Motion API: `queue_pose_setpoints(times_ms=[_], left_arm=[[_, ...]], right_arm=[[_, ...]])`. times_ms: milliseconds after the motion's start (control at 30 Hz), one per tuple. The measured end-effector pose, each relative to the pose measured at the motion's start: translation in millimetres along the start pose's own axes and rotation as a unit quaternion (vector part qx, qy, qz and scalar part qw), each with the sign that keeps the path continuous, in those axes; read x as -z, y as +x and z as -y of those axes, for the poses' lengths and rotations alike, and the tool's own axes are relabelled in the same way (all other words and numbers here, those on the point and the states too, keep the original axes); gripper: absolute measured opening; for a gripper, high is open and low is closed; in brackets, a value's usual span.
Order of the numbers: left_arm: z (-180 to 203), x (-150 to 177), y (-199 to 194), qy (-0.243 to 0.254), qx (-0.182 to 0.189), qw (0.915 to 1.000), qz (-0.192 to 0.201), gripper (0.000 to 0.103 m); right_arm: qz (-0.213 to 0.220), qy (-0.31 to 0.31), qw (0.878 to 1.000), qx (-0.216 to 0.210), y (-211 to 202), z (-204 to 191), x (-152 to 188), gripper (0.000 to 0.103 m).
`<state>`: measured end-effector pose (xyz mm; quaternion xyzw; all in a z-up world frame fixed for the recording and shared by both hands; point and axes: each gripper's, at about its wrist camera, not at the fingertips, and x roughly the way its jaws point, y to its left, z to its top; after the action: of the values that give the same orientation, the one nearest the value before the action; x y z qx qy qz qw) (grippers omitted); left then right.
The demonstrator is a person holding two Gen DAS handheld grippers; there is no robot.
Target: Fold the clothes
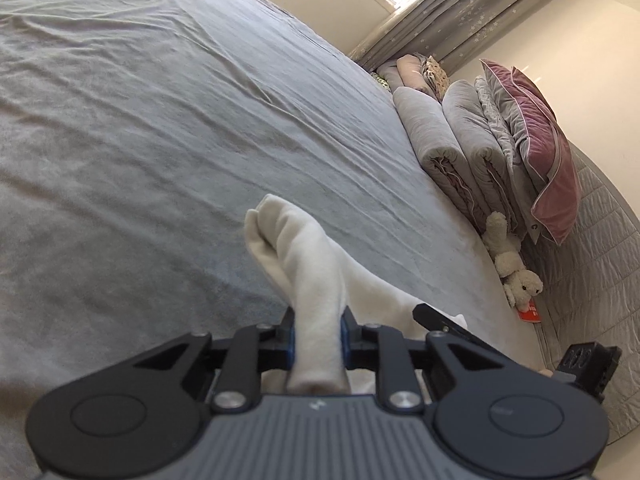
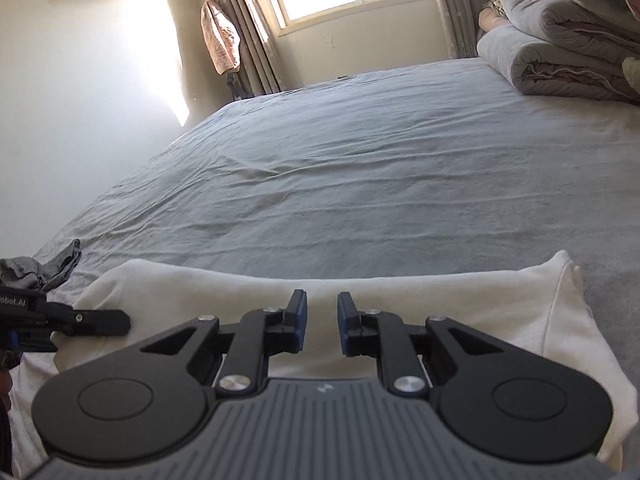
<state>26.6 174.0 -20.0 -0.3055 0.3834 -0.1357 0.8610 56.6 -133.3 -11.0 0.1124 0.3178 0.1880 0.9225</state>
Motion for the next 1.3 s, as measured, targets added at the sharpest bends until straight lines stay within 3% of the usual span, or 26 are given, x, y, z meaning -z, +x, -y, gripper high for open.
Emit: queue_pose_setpoints(times_ms=[133, 267, 333, 400, 667, 867, 1067, 1167, 1300], left_arm=[[4.3, -0.1, 1.8, 0.005, 0.013, 0.9999, 0.003, 0.019], [9.7, -2.5, 2.4, 0.005, 0.019, 0.9998, 0.007, 0.019], [10.3, -5.0, 0.5, -0.008, 0.025, 0.9996, 0.008, 0.019], [12.0, -6.8, -1.3, -0.017, 0.027, 0.9995, 0.008, 0.019], [31.2, -9.9, -2.4, -0.032, 0.014, 0.9993, 0.012, 0.019], [52.6, -8.8, -0.1, -0.032, 0.017, 0.9992, 0.015, 0.019], [78.8, -8.1, 5.5, -0.017, 0.019, 0.9995, 0.017, 0.020], [92.0, -7.2, 9.9, -0.008, 0.019, 0.9997, 0.016, 0.020], [108.3, -4.7, 14.7, 0.004, 0.022, 0.9996, 0.018, 0.020]], right_arm=[[-0.042, -0.001, 0.999, 0.015, 36.5, 2.2, 4.1, 0.002], [-0.049, 0.016, 0.999, 0.010, 33.8, 5.6, 2.5, 0.002], [-0.058, 0.024, 0.998, 0.008, 22.8, 4.6, 2.7, 0.005], [-0.067, 0.033, 0.997, 0.007, 11.8, 3.6, 2.9, 0.018], [-0.103, 0.038, 0.994, 0.005, -23.9, -10.5, 16.5, 0.019], [-0.126, 0.002, 0.992, 0.000, -19.8, -18.1, 37.0, 0.019], [-0.127, 0.076, 0.987, -0.063, -29.4, 2.0, 28.3, 0.019], [-0.153, 0.078, 0.981, -0.091, -24.8, 1.1, 31.3, 0.018], [-0.131, 0.124, 0.976, -0.122, -39.4, 14.6, 23.0, 0.019]])
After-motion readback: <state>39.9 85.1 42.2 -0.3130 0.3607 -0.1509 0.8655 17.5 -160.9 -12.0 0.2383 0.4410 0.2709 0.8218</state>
